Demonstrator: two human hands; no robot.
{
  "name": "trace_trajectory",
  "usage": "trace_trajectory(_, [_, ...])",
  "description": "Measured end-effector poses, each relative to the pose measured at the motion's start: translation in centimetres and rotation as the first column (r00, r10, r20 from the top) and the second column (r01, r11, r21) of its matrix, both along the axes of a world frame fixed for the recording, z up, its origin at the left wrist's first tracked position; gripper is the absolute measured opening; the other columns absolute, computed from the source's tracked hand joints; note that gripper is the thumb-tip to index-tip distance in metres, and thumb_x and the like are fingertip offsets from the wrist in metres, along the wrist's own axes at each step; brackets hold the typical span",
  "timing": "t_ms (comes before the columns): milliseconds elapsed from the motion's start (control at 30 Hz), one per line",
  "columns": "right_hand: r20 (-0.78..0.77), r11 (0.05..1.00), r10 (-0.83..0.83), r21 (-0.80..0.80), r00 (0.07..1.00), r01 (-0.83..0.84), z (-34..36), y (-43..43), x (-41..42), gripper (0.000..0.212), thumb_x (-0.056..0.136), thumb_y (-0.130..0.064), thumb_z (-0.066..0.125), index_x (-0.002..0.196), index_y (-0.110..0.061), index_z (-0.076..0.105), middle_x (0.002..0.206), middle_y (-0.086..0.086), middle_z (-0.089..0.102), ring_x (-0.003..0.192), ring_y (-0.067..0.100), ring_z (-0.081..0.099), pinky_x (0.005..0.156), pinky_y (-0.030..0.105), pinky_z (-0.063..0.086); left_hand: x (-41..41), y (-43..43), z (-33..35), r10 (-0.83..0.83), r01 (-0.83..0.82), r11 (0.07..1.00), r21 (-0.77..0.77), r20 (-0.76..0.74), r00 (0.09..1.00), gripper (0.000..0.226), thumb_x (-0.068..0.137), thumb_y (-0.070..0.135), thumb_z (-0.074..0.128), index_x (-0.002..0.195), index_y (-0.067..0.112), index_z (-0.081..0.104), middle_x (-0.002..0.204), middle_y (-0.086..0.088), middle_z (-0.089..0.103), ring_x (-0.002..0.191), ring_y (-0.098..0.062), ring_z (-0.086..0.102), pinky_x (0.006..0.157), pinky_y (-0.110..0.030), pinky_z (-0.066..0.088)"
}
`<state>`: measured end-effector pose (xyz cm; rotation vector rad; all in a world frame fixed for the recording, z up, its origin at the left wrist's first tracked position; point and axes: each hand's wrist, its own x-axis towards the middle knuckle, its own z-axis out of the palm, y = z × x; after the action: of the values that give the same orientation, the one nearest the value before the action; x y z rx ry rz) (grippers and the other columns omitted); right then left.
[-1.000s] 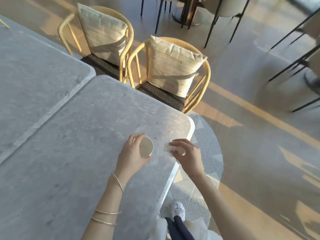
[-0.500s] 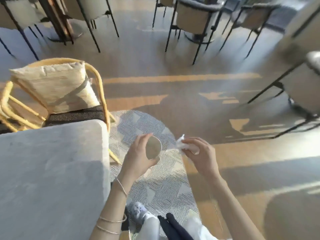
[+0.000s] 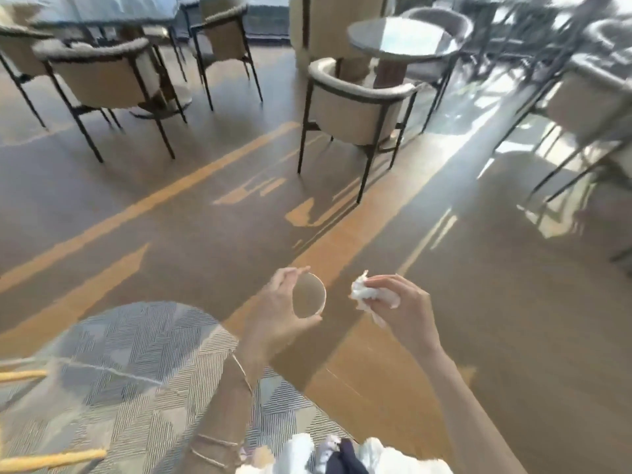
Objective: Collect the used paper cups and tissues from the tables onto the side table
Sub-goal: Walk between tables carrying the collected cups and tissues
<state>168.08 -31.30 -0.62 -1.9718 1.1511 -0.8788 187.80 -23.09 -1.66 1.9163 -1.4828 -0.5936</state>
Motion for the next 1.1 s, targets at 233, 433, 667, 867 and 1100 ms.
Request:
trace_trajectory(233, [0.086,0.897,-0.434,-0.052,0.897,0.439,1.9,-4.6,-15.9,0.021,0.065,-0.006,0.080,0.082,-0.015,0.073,0.088,-0.007,0.069,0.083,0.002,0.062,0.074,0.012,0.045,-13.7,-12.7,1.8,-0.432,0.432,0.902,0.004,0.047,0.901,0.078,0.063,0.026,0.080,0.132,0.024,0.044,0.125,0.008,0.044,0.112,-0.008,0.047,0.088,-0.014,0.034])
trace_trajectory(433, [0.056,0.694,-0.716,-0.048,0.696,0.718,0.6,-6.0,-27.5,0.022,0.065,-0.003,0.079,0.083,-0.015,0.073,0.086,-0.008,0.067,0.081,0.005,0.062,0.073,0.007,0.042,-26.4,-22.0,1.4,-0.721,0.720,0.693,0.031,0.048,0.692,0.074,0.064,0.023,0.080,0.130,0.016,0.046,0.123,0.000,0.049,0.111,-0.013,0.050,0.095,-0.020,0.037])
trace_trajectory(667, [0.091,0.491,-0.870,0.092,0.484,0.866,0.1,-10.5,-38.5,0.023,0.072,-0.001,0.075,0.088,-0.018,0.070,0.090,-0.001,0.069,0.074,0.019,0.065,0.063,0.030,0.052,-39.3,-33.8,0.3,-0.876,0.877,0.480,-0.011,0.049,0.480,0.075,0.066,0.038,0.078,0.130,0.036,0.039,0.124,0.020,0.041,0.108,0.000,0.046,0.086,-0.021,0.041])
trace_trajectory(867, [0.023,0.368,-0.930,-0.017,0.368,0.930,2.8,-15.1,-48.1,0.032,0.069,0.003,0.075,0.087,-0.024,0.070,0.090,-0.007,0.068,0.077,0.001,0.060,0.068,0.017,0.047,-52.8,-42.4,1.9,-0.965,0.966,0.258,-0.023,0.041,0.259,0.081,0.063,0.039,0.079,0.131,0.039,0.037,0.120,0.025,0.035,0.105,-0.002,0.046,0.080,-0.019,0.039])
trace_trajectory(1100, [0.083,0.110,-0.990,-0.058,0.115,0.992,3.6,-15.4,-58.4,0.036,0.070,0.003,0.075,0.091,-0.026,0.071,0.095,-0.009,0.067,0.080,0.004,0.062,0.060,0.017,0.050,-67.7,-44.8,2.4,-0.997,0.998,0.056,-0.041,0.043,0.058,0.085,0.063,0.044,0.078,0.133,0.041,0.029,0.123,0.028,0.033,0.103,0.000,0.043,0.080,-0.019,0.040])
